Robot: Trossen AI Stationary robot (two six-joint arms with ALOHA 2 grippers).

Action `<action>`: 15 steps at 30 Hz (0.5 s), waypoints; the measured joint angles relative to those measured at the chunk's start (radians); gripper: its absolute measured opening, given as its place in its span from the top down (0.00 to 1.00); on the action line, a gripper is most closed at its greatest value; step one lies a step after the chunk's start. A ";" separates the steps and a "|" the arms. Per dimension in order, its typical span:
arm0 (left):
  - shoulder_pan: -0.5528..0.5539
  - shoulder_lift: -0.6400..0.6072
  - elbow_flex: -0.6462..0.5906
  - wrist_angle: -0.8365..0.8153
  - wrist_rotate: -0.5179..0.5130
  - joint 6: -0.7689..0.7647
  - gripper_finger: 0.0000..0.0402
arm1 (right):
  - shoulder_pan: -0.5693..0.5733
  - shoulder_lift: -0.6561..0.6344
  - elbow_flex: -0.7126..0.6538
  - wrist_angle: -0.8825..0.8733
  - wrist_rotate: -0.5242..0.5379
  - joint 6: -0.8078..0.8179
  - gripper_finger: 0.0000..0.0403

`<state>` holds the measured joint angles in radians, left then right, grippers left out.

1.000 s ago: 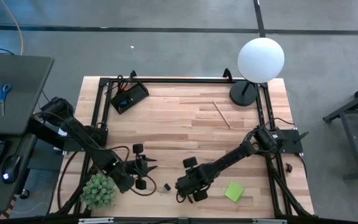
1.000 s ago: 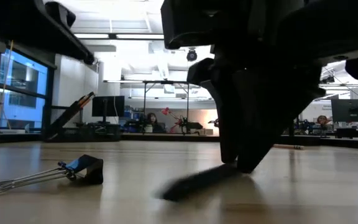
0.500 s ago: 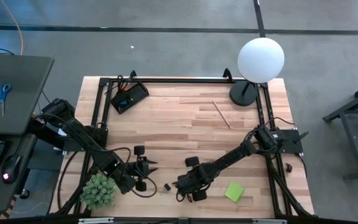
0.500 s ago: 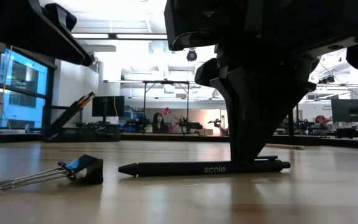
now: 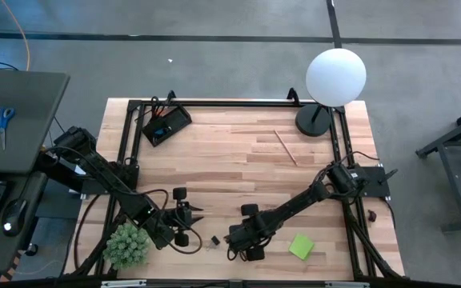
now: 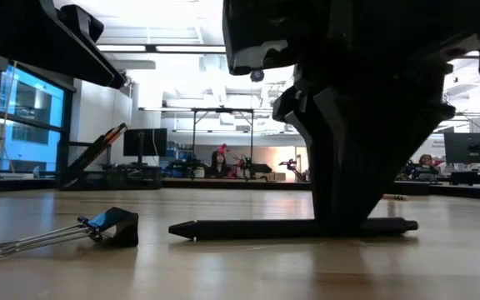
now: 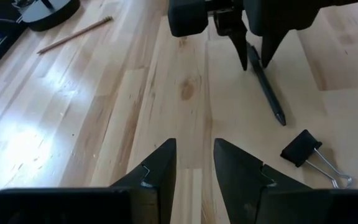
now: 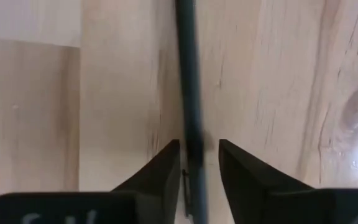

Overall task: Pick and place office supplies into organizer
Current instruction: Put the black pen into the black desk organizer

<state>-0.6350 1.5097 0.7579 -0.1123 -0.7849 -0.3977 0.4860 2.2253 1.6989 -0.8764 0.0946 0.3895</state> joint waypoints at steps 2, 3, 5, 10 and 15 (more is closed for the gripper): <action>0.000 0.000 0.000 0.003 0.003 0.000 0.76 | 0.000 0.000 0.000 0.000 0.001 0.012 0.72; 0.000 0.000 0.000 0.005 0.003 0.000 0.76 | 0.000 0.000 0.000 -0.001 0.003 0.017 0.72; 0.000 0.000 0.000 0.010 0.003 0.000 0.76 | 0.001 0.001 0.000 0.000 0.003 0.022 0.72; 0.000 0.000 0.000 0.010 0.003 0.000 0.76 | 0.012 0.009 0.001 0.001 0.008 0.022 0.81; 0.000 0.000 0.000 0.017 0.000 0.000 0.76 | 0.019 0.011 0.002 0.008 0.010 -0.003 0.97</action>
<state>-0.6350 1.5093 0.7579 -0.0949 -0.7847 -0.3977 0.5053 2.2364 1.7008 -0.8682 0.1043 0.3870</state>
